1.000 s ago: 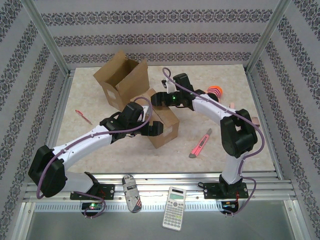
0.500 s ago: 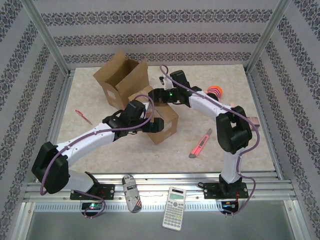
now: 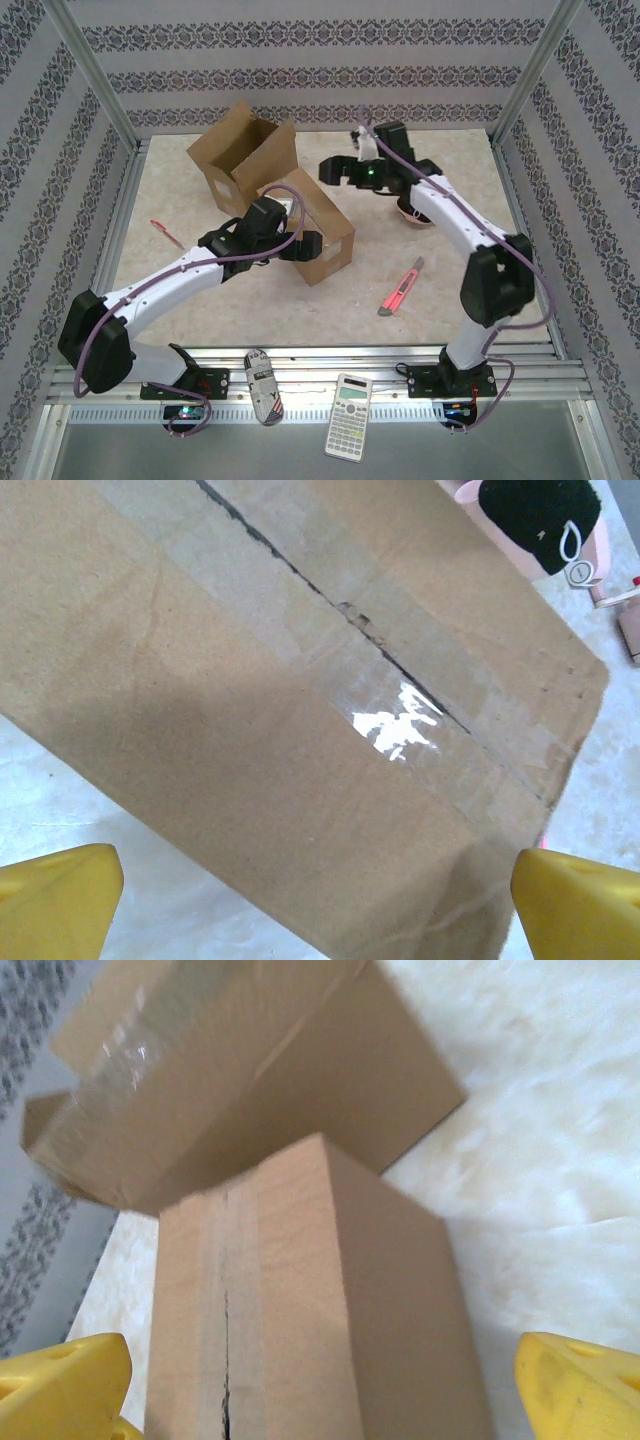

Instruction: Unpack the express box

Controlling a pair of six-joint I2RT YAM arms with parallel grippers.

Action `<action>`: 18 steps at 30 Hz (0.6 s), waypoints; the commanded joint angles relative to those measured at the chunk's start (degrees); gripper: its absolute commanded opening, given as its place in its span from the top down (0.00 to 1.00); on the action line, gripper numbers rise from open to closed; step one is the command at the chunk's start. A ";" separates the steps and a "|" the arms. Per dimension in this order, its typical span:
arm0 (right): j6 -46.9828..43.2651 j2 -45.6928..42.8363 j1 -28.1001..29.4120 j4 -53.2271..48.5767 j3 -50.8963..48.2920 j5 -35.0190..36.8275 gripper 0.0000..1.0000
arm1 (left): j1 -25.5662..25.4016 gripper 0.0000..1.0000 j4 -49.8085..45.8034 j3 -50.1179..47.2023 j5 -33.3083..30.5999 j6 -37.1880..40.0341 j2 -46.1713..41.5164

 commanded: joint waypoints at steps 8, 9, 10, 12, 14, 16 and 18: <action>6.52 -27.30 1.27 -18.80 -16.82 29.32 0.03 | 0.58 0.00 -5.73 5.21 1.93 3.59 -5.07; 8.62 -30.08 1.64 -19.62 -19.44 30.96 0.04 | 0.58 0.00 -6.22 5.56 2.14 3.67 -5.14; 9.83 -32.40 1.96 -20.23 -21.46 31.16 0.04 | 0.58 0.00 -6.72 5.93 2.24 3.75 -5.15; 12.11 -37.15 2.91 -22.30 -25.74 32.37 0.05 | 0.58 0.00 -7.93 6.78 2.25 3.91 -5.41; 15.15 -39.63 3.52 -26.19 -28.27 35.01 0.06 | 0.58 0.00 -9.56 7.76 1.44 3.98 -5.74; 17.99 -40.34 3.92 -28.53 -31.01 36.18 0.08 | 0.58 0.00 -11.33 8.74 0.71 4.13 -5.92; 19.86 -39.53 3.96 -27.66 -34.71 34.13 0.11 | 0.58 0.00 -12.45 9.33 0.03 4.18 -6.22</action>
